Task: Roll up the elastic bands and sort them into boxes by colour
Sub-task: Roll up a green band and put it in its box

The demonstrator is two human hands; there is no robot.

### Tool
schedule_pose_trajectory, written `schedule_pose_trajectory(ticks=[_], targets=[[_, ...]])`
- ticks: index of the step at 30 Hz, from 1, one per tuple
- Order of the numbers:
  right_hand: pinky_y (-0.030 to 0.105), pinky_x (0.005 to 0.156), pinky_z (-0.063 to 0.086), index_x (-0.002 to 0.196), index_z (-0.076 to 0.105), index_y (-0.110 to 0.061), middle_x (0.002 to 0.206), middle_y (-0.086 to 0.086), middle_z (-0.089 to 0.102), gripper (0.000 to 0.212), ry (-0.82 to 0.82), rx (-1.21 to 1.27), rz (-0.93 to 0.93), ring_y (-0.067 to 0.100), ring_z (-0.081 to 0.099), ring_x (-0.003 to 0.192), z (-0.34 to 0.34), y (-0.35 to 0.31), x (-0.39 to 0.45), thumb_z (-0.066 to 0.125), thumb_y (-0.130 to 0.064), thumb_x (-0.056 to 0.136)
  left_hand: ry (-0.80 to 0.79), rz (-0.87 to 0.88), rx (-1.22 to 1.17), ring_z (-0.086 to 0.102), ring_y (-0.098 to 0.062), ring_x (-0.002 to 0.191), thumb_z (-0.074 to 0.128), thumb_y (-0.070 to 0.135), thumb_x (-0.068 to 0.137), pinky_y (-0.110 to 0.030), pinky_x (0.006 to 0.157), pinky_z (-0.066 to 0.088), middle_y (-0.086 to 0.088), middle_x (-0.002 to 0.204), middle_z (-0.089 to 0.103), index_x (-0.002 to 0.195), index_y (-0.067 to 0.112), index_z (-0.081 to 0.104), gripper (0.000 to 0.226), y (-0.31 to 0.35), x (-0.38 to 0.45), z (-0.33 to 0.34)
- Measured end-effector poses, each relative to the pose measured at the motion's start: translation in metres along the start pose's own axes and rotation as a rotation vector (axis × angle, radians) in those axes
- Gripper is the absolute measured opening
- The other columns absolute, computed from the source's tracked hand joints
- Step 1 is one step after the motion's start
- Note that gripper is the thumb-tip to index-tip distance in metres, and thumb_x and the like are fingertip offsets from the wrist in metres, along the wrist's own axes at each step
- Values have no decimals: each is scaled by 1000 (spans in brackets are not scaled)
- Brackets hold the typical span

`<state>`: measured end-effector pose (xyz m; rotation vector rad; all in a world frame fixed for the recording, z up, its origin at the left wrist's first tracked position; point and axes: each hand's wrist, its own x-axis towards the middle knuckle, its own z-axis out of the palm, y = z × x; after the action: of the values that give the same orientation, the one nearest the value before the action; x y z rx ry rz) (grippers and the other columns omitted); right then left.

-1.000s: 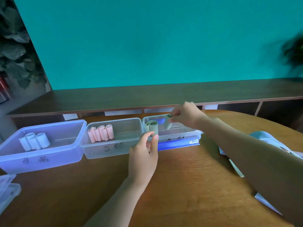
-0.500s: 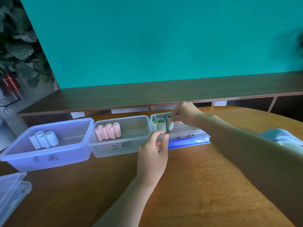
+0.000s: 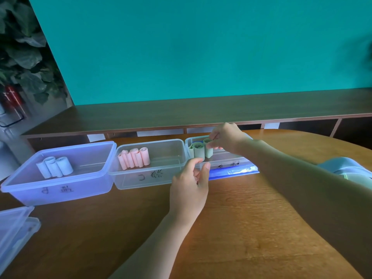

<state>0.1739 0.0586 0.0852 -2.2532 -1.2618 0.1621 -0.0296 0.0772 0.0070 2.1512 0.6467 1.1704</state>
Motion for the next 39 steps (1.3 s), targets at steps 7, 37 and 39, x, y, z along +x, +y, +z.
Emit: schedule_pose_trajectory(ticks=[7,37,39], targets=[[38,80,58,107,75,-8,100,9,72,33,-32,-74,-8,27,67,88,-1,-1,3,81,-31,84,-36,-13,16,59,8,79,47,57,95,-9,60,53,14,102,73,130,27,62,49,-1,0,-1],[33,67,57,101,76,-9,81,5,72,31,17,-57,71,22,71,78,6,-6,-6,85,-29,80,-58,-30,33,61,5,85,44,59,95,-9,61,53,15,105,73,131,28,60,50,-2,2,-1],[33,67,58,98,77,-7,81,8,74,29,26,-59,70,23,72,79,7,-9,-7,86,-28,80,-51,-25,36,61,6,85,46,57,96,-7,61,52,14,104,73,131,27,61,49,-2,2,-1]])
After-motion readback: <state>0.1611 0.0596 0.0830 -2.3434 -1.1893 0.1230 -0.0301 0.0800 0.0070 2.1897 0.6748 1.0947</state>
